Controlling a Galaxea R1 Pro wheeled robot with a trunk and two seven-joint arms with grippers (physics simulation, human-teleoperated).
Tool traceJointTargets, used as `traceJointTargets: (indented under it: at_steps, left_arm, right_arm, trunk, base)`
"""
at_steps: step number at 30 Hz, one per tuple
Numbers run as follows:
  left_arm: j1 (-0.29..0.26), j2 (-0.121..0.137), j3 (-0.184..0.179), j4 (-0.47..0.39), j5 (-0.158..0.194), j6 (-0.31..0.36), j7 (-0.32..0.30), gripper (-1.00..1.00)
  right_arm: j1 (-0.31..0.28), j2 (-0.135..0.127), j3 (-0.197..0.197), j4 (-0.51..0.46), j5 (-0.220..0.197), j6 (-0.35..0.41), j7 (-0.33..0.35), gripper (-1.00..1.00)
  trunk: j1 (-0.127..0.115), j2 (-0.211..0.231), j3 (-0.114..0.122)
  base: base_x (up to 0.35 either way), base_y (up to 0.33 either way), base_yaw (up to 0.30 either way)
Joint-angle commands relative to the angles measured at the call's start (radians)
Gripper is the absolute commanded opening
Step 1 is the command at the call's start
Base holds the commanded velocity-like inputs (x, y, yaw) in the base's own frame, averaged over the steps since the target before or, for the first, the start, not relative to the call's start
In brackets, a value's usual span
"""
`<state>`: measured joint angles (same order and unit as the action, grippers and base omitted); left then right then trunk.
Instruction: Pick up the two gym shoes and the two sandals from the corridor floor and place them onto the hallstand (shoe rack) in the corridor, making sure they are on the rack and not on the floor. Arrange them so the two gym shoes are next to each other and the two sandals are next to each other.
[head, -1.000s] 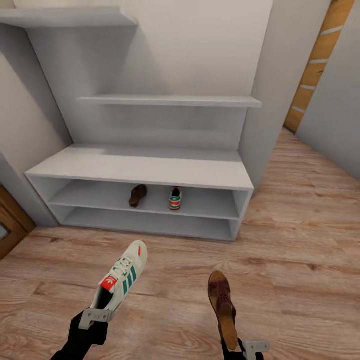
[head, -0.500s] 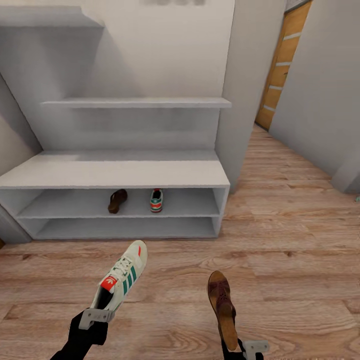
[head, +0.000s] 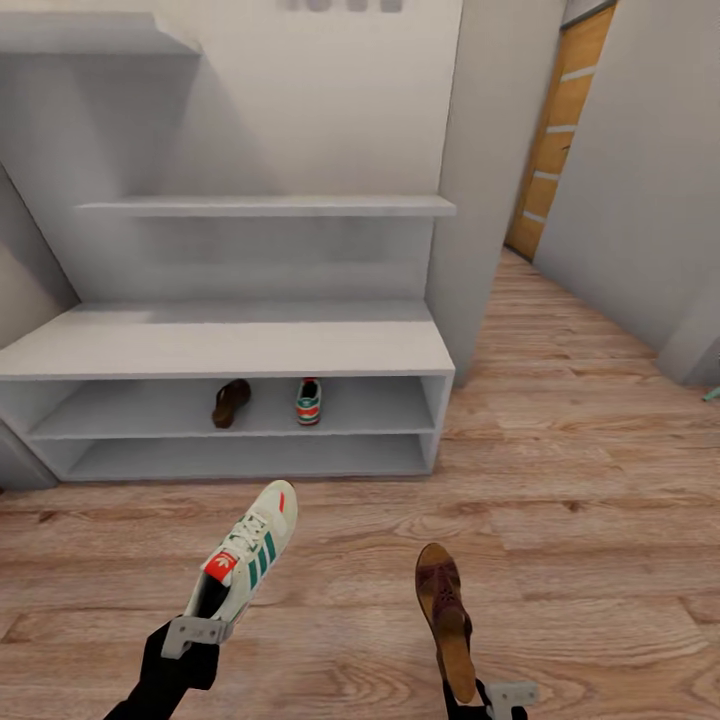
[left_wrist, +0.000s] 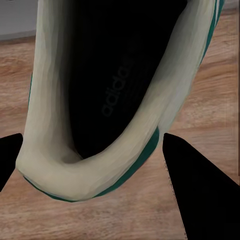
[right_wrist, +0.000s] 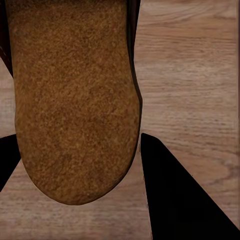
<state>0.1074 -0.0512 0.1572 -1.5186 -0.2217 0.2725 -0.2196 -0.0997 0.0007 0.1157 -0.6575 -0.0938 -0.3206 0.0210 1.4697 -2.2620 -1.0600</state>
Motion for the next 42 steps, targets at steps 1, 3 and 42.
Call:
traceJointTargets:
  at_steps: [1, 3, 42]
  left_arm:
    - [0.0, 0.0, -0.001, 0.0, 0.0, 0.0, 0.0, -1.0]
    - [0.0, -0.001, -0.002, 0.0, -0.001, 0.0, 0.001, -1.0]
    - [0.0, -0.001, 0.007, 0.0, 0.001, -0.001, -0.006, -1.0]
  right_arm:
    - [0.0, 0.0, 0.0, 0.0, -0.004, 0.0, 0.0, -1.0]
    - [0.0, 0.001, 0.001, 0.0, -0.005, 0.0, 0.0, -1.0]
    - [0.0, 0.002, 0.0, -0.002, -0.006, 0.0, -0.004, -1.0]
  trunk:
    - [0.0, 0.0, 0.0]
    - [0.0, 0.0, 0.0]
    - [0.0, 0.0, 0.0]
  base:
    - [0.0, -0.185, 0.0]
    - [0.0, -0.237, 0.0]
    - [-0.042, -0.016, 0.035]
